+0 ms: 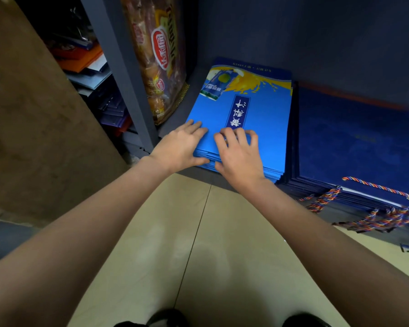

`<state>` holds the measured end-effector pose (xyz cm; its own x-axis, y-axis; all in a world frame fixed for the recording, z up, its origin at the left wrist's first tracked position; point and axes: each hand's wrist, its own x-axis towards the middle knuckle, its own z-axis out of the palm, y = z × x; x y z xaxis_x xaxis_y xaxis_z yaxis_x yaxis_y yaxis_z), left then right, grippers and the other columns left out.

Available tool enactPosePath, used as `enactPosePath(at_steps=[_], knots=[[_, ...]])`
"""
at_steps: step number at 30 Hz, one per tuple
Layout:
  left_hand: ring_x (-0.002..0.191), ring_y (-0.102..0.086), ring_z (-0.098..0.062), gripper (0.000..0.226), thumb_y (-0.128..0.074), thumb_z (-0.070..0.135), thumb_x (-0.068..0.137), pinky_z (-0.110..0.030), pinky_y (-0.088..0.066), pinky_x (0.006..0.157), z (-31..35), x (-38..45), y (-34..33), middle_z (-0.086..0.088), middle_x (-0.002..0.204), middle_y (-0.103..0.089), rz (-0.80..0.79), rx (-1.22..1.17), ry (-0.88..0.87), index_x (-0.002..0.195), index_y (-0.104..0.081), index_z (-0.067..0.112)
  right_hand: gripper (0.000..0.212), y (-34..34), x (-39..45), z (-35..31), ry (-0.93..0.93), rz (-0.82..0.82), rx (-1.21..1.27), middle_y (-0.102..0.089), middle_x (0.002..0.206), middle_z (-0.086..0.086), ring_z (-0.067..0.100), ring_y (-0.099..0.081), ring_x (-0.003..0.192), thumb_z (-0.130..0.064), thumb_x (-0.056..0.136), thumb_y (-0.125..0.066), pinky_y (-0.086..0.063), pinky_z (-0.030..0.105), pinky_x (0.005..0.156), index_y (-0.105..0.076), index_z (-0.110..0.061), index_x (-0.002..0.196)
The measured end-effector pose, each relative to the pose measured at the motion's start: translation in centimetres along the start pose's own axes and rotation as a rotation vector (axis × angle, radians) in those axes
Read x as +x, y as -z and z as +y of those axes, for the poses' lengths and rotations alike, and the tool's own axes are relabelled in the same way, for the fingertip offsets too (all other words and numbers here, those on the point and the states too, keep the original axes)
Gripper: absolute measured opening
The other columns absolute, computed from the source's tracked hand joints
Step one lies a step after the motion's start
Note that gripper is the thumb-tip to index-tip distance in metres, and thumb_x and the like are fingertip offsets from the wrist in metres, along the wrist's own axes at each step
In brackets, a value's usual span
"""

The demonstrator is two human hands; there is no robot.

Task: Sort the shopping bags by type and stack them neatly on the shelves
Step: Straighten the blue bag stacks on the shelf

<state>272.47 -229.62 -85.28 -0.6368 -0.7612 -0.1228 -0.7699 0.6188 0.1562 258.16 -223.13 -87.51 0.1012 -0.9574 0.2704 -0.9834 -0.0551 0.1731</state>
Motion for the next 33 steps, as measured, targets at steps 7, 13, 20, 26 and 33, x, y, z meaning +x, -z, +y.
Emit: enactPosePath(at_steps=[7,13,20,26,33], knots=[[0.144,-0.013,-0.027,0.079,-0.064,0.049,0.081,-0.045,-0.029,0.111,1.0,0.2,-0.1,-0.011,0.155,-0.018,-0.065,0.034,0.073,0.141,-0.027,0.012,0.073,0.8,-2.2,3.7,-0.141,-0.147,0.155,-0.045,0.132,0.01,0.032,-0.04,0.12,-0.048,0.071,-0.073,-0.024,0.046,0.103,-0.048,-0.016,0.132],[0.144,-0.008,-0.033,0.09,-0.059,0.061,0.078,-0.05,-0.023,0.111,2.8,0.6,-0.9,-0.015,0.155,-0.013,-0.047,0.115,0.151,0.139,-0.022,0.006,0.079,0.7,-3.5,4.5,-0.255,-0.262,0.325,-0.025,0.145,0.011,0.031,-0.02,0.133,-0.039,0.076,-0.072,-0.017,0.04,0.113,-0.033,-0.021,0.142],[0.144,0.001,-0.035,0.094,-0.072,0.046,0.075,-0.05,-0.029,0.109,0.9,0.4,-0.3,-0.013,0.156,0.008,-0.133,-0.063,0.16,0.145,-0.014,0.021,0.095,0.2,-4.1,5.1,-0.41,-0.412,0.464,0.015,0.153,0.014,0.038,0.002,0.142,-0.035,0.077,-0.074,-0.02,0.048,0.114,-0.012,-0.036,0.148],[0.105,-0.053,-0.039,0.11,-0.073,0.024,0.079,-0.043,-0.047,0.086,0.4,1.3,0.3,-0.022,0.131,-0.031,-0.263,-0.001,0.265,0.147,0.013,0.034,0.105,1.5,-3.3,4.9,-0.49,-0.545,0.39,0.011,0.149,0.025,0.035,-0.045,0.113,-0.022,0.079,-0.074,-0.044,0.038,0.092,0.004,-0.033,0.148],[0.109,-0.051,-0.038,0.115,-0.078,0.028,0.075,-0.044,-0.046,0.092,-0.4,2.0,0.4,-0.021,0.123,-0.044,-0.295,-0.003,0.251,0.147,0.012,0.037,0.113,1.4,-2.6,4.8,-0.468,-0.61,0.371,0.026,0.151,0.017,0.034,-0.037,0.118,-0.025,0.076,-0.077,-0.042,0.033,0.075,0.011,-0.045,0.145]])
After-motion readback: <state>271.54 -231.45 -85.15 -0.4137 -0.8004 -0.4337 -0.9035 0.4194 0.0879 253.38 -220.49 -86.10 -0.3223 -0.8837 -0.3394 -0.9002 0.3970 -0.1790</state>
